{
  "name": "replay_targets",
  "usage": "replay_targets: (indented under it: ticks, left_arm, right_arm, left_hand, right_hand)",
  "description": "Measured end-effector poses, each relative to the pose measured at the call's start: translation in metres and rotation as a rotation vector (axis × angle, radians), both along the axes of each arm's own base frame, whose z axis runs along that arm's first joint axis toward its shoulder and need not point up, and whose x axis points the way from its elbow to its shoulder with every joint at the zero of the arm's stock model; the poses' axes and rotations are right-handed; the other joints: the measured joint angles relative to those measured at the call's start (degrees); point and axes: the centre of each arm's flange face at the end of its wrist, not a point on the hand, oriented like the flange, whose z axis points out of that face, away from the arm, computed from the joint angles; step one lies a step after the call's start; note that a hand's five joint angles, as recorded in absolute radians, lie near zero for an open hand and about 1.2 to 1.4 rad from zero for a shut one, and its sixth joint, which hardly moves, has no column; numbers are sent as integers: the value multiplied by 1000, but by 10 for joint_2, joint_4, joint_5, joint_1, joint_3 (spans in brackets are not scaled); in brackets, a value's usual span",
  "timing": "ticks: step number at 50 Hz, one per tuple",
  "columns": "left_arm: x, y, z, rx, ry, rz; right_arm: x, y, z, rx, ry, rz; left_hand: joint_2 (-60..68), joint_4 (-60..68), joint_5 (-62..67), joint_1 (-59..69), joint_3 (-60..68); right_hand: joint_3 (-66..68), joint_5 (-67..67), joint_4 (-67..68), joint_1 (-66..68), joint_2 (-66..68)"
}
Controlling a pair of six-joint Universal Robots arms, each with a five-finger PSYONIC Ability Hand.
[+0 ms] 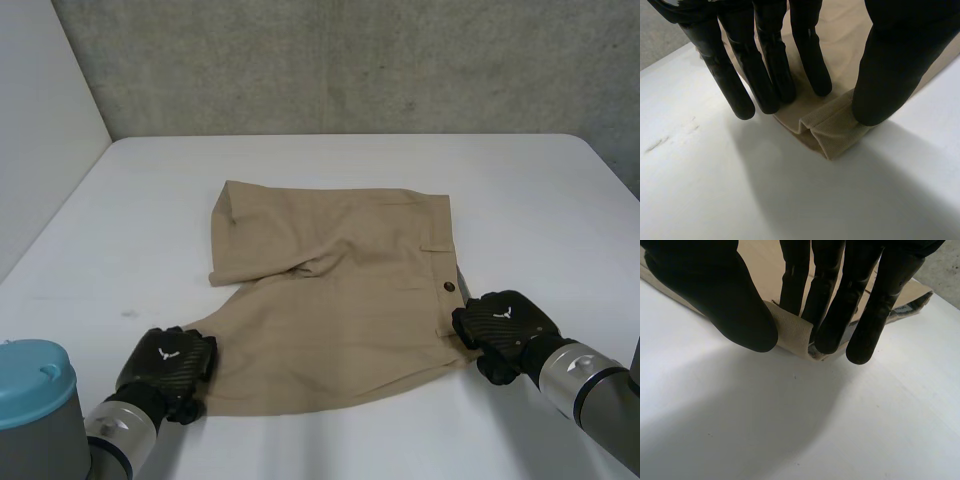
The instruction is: Fold the shorts.
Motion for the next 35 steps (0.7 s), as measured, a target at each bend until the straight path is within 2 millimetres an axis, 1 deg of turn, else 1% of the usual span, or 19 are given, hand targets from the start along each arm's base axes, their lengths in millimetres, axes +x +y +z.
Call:
replay_targets:
  ticks: [16,18,20,22,23,28,29,30,31,32,35]
  left_arm:
    - [1,4,-2,-7,-55,-28]
    - [1,3,-2,-8,-56,-28]
    - [1,2,-2,-11,-56,-28]
    - [1,2,-3,-11,-56,-28]
    - [1,1,-3,-15,-55,-24]
    - [2,-1,-1,-27,-56,-10]
    - [3,-2,6,-57,-53,8]
    - [3,-2,6,-57,-53,8]
    - [3,-2,11,-78,-48,17]
    - [3,-1,22,-118,-37,30]
    - [3,3,43,-188,-8,40]
  right_arm:
    - [0,0,0,-2,0,0]
    - [0,0,0,-2,0,0]
    - [0,0,0,-3,0,0]
    - [0,0,0,-3,0,0]
    - [0,-1,0,-4,0,-1]
    - [0,0,0,-4,3,-3]
    - [0,0,1,-6,4,-5]
    - [0,0,1,-6,4,-5]
    - [-1,0,2,-9,5,-6]
    - [-1,0,7,-25,4,-10]
    - [-2,0,18,-54,2,-15]
  left_hand:
    - [-14,-16,0,-11,-12]
    - [21,16,22,18,24]
    - [92,91,94,100,93]
    - [92,91,94,100,93]
    - [174,172,152,138,172]
    - [178,175,152,138,175]
    - [179,175,152,138,175]
    - [179,175,152,138,175]
    - [179,175,152,138,175]
    - [179,175,152,138,175]
    - [179,175,152,138,175]
  right_hand:
    - [0,0,0,0,0]
    - [0,0,0,0,0]
    - [0,0,0,0,0]
    - [0,0,0,0,0]
    - [0,0,0,0,0]
    - [0,0,0,0,0]
    - [0,0,0,0,0]
    - [0,0,0,0,0]
    - [0,0,0,0,0]
    - [0,0,0,0,0]
    - [0,0,0,0,0]
